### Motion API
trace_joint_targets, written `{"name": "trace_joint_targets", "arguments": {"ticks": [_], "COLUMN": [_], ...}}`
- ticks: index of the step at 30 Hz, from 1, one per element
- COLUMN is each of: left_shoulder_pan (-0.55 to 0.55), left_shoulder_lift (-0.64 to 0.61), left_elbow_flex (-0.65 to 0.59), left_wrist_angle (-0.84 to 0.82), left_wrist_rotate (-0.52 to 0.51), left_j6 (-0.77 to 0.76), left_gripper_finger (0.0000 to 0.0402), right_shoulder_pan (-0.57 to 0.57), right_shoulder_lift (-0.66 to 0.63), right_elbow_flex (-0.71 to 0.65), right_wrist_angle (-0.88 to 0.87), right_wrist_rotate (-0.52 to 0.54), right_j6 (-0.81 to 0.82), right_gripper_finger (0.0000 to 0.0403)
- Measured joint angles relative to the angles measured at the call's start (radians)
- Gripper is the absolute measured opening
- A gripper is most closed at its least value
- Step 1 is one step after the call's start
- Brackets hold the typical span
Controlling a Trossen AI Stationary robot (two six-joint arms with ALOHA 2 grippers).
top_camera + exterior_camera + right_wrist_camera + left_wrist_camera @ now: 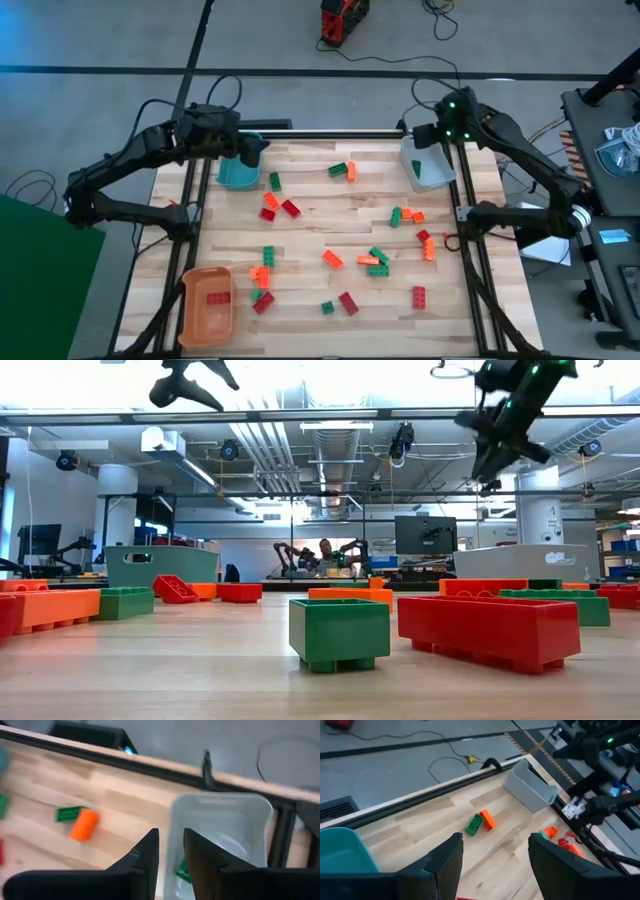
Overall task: Sort blocks
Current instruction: Put the orange game piece into the blue bin
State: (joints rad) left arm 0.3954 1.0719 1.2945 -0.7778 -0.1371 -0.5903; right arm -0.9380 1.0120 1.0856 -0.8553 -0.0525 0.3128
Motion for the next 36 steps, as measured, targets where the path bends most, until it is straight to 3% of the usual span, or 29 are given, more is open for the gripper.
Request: {"name": "trace_joint_targets", "arguments": {"ticks": [8,21,36], "left_shoulder_pan": [-0.023,-0.09,-0.129], "left_shoulder_lift": [0.112,0.233,0.256], "left_elbow_flex": [0.0,0.0,0.0], "left_wrist_angle": [0.043,0.045,0.044], "left_wrist_rotate": [0.059,0.295,0.305], "left_j6": [0.019,0.165,0.189], "left_gripper_finger": [0.0201,0.0201,0.0201], "right_shoulder_pan": [0.101,0.27,0.294], "right_shoulder_lift": [-0.103,-0.162,-0.177], "right_elbow_flex": [-0.005,-0.006,-0.006], "right_wrist_angle": [0.0,0.0,-0.012], "right_wrist_rotate": [-0.006,-0.008,-0.023], "right_j6": [-0.009,-0.061,-0.043], "right_gripper_finger": [0.0057,0.0075,0.0058]}}
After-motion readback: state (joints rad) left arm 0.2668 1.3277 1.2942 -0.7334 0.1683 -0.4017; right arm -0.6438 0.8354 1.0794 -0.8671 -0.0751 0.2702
